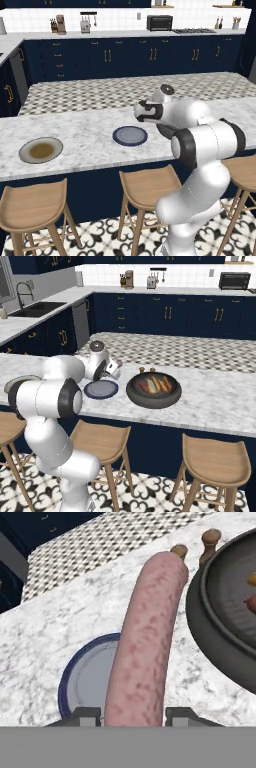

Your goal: Place one bun and one sausage from the bowl on each plate.

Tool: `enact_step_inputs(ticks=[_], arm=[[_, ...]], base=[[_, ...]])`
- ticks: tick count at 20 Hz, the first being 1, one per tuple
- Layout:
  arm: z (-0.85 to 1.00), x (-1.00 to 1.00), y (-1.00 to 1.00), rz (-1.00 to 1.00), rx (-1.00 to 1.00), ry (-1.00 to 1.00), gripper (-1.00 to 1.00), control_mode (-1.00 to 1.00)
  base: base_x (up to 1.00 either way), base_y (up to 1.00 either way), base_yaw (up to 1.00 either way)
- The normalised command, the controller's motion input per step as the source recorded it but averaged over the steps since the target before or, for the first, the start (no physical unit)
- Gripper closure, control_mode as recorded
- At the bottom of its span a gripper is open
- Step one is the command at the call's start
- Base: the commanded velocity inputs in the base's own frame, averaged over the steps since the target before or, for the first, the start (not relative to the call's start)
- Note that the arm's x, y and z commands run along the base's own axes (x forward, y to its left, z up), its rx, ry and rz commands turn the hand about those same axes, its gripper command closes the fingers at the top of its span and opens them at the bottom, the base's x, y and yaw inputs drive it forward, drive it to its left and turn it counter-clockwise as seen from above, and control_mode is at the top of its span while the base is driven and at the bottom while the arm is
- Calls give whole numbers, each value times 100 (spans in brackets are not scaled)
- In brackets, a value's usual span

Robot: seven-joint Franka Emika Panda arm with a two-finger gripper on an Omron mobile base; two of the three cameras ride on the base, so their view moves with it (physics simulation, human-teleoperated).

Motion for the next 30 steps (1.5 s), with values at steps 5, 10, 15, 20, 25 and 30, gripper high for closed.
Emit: enact_step_inputs(ticks=[5,10,15,20,25,30], arm=[[-35,-13,84,9,-1,10,100,-100],[-79,-5,25,0,0,6,100,-100],[-59,2,8,0,0,1,100,-100],[-25,22,28,0,0,0,100,-100],[-31,51,15,0,0,0,100,-100],[-24,12,5,0,0,0,-100,-100]], base=[[0,0,0],[0,0,0],[0,0,0],[0,0,0],[0,0,0],[0,0,0]])
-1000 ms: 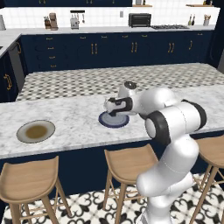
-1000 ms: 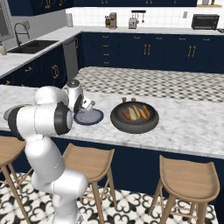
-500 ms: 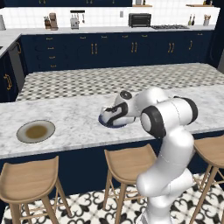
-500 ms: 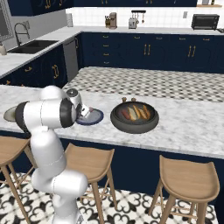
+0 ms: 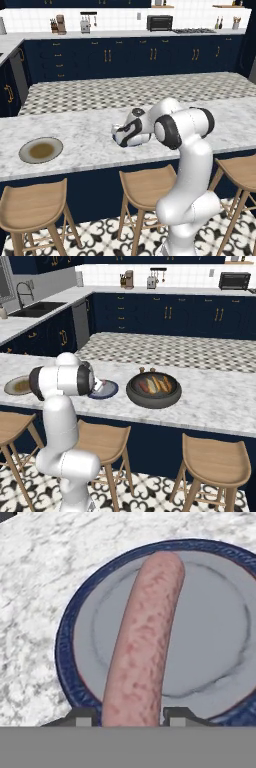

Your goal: Place one bun and one sausage from the bowl on each plate.

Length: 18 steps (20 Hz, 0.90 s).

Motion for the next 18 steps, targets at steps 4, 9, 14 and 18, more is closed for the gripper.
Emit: enact_step_inputs(ticks=[4,9,14,18], arm=[[29,0,-1,0,0,0,-100,-100],[81,-10,-17,-2,0,0,-100,-100],[99,-83,-83,-5,0,-7,-100,-100],[90,-51,-100,-5,0,-3,-100,-100]], base=[[0,0,0],[0,0,0],[0,0,0],[0,0,0]])
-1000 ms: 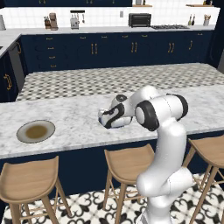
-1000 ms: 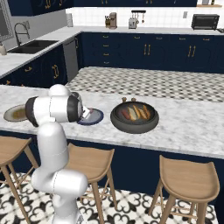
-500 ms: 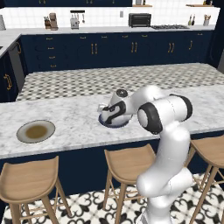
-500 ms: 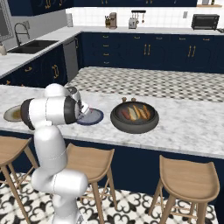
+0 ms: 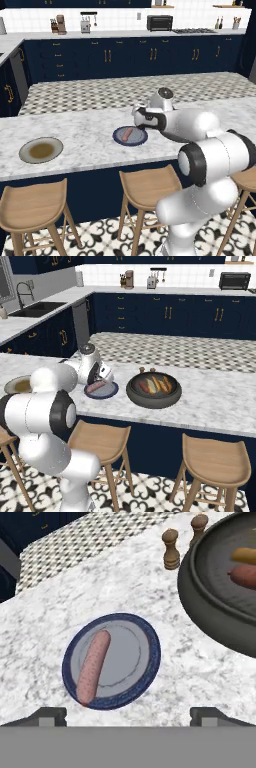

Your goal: Place one bun and one sausage from the bowl on each plate.

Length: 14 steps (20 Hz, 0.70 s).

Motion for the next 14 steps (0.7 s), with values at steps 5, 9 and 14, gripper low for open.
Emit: enact_step_inputs(ticks=[5,9,14], arm=[[46,7,-100,-12,-2,0,-100,-100],[0,37,-100,-14,-9,0,-100,-100],[-3,35,-98,-9,-13,0,-100,-100]], base=[[0,0,0],[0,0,0],[0,0,0]])
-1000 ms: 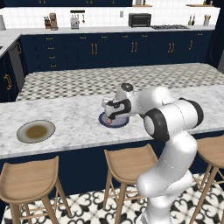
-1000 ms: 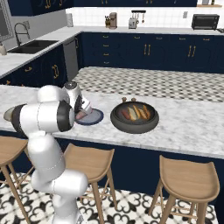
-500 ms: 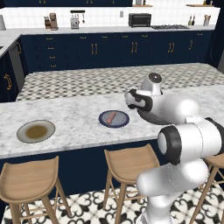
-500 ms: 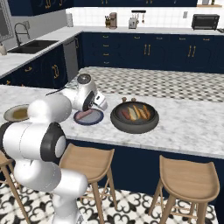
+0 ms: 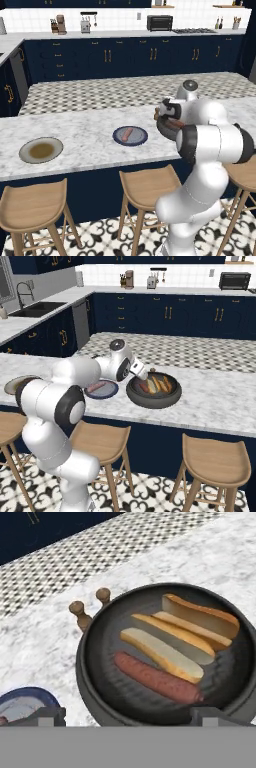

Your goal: Place one bun and one sausage from the bowl on each plate.

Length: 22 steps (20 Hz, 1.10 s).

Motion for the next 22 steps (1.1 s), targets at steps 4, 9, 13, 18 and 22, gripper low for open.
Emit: enact_step_inputs(ticks=[4,9,13,18,22], arm=[[0,11,-95,-4,-10,0,-100,-100],[-28,0,-58,0,0,10,-100,-100],[-39,20,-41,0,1,9,-100,-100],[-38,13,-16,0,2,7,-100,-100],[-29,23,0,2,1,1,-100,-100]], base=[[0,0,0],[0,0,0],[0,0,0],[0,0,0],[0,0,0]])
